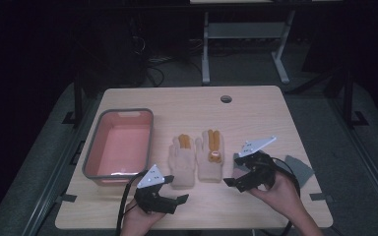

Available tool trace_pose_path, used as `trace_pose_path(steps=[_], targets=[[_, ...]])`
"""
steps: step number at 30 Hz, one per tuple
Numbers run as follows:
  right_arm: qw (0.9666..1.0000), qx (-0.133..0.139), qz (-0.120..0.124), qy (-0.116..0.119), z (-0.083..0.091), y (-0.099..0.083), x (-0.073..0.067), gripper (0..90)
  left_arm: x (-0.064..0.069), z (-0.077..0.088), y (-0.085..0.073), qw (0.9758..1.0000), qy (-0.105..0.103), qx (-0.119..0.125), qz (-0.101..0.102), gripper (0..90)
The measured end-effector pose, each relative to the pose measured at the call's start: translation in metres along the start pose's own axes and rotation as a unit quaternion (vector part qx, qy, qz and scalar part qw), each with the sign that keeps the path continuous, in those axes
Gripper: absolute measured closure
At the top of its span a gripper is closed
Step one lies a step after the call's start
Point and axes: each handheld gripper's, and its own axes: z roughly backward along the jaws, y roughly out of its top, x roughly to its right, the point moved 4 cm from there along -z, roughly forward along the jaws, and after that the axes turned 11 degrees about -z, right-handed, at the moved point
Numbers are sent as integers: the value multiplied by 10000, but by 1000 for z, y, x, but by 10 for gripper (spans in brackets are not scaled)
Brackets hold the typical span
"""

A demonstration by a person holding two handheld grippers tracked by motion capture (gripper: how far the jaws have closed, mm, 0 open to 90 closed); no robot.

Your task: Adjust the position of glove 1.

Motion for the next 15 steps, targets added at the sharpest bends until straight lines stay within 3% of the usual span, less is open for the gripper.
trace_pose_path(steps=[15], targets=[[9997,-180,172,63,-18,39,3,204,-1,0,0,10000,-37,30,65,176]])
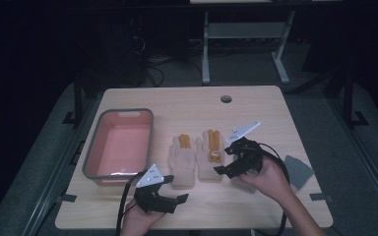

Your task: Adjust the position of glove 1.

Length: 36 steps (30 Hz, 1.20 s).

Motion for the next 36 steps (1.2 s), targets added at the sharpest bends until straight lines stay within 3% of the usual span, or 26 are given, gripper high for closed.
trace_pose_path(steps=[6,13,28,36], targets=[[10000,-91,12,4,-11,13,8,211,-1,-1,-1,10000,8,-22,-15,177],[9995,-253,90,-162,-28,20,16,221,0,0,1,10000,-34,77,7,174],[9971,-660,100,-355,-67,26,34,279,0,-1,0,10000,-23,49,15,172],[9938,-933,52,-596,-83,22,46,317,-1,-2,-1,10000,-17,-1,20,173]])
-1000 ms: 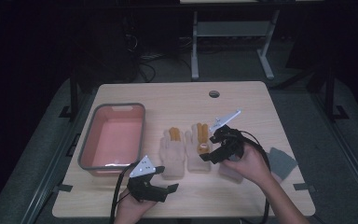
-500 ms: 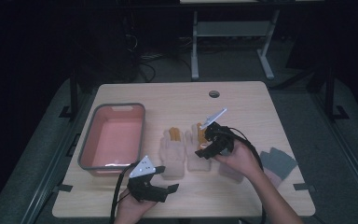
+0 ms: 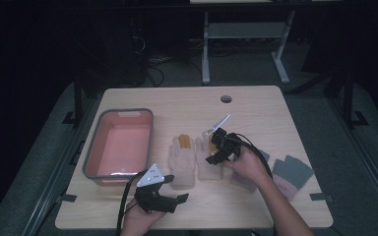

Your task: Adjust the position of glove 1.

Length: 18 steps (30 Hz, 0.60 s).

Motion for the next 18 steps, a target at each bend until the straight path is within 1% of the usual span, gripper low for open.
trace_pose_path(steps=[4,6,8,10,12,15,16,17,18], targets=[[10000,-79,-26,-44,-5,-1,3,337,0,0,0,10000,3,-2,5,173],[9999,-92,-47,-24,-6,-1,3,346,0,-1,0,10000,3,-6,2,173],[9998,-170,-24,-75,-10,-2,5,362,0,-1,-1,10000,0,-14,20,173],[9998,-196,-55,-37,-13,-3,6,392,0,-1,-1,10000,3,-23,15,173],[9997,-215,-51,-54,-15,-3,6,403,0,-1,-1,10000,9,-19,19,173],[9996,-235,-66,-135,-19,-4,7,452,-1,0,-1,10000,16,-21,20,173],[9996,-235,-66,-135,-19,-4,7,452,-1,0,-1,10000,16,-21,20,173],[9995,-207,-89,-220,-20,-5,7,482,-1,-1,-1,10000,11,-21,38,173],[9995,-207,-89,-220,-20,-5,7,482,-1,0,-1,10000,8,-24,45,173]])
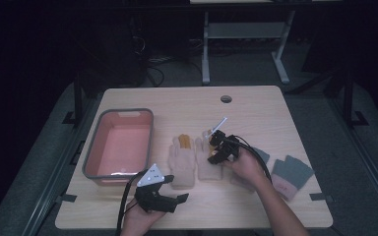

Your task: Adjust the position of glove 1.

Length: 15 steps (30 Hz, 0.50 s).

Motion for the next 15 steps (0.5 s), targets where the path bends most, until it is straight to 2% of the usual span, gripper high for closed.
trace_pose_path(steps=[5,10,15], targets=[[9999,59,24,-144,0,-3,-1,534,0,1,0,10000,4,-25,-1,173],[9998,47,-21,-171,0,-2,-2,550,1,1,1,10000,-25,-16,23,174],[9999,63,-108,-89,2,-2,-1,570,1,1,0,10000,-17,-31,-16,174]])
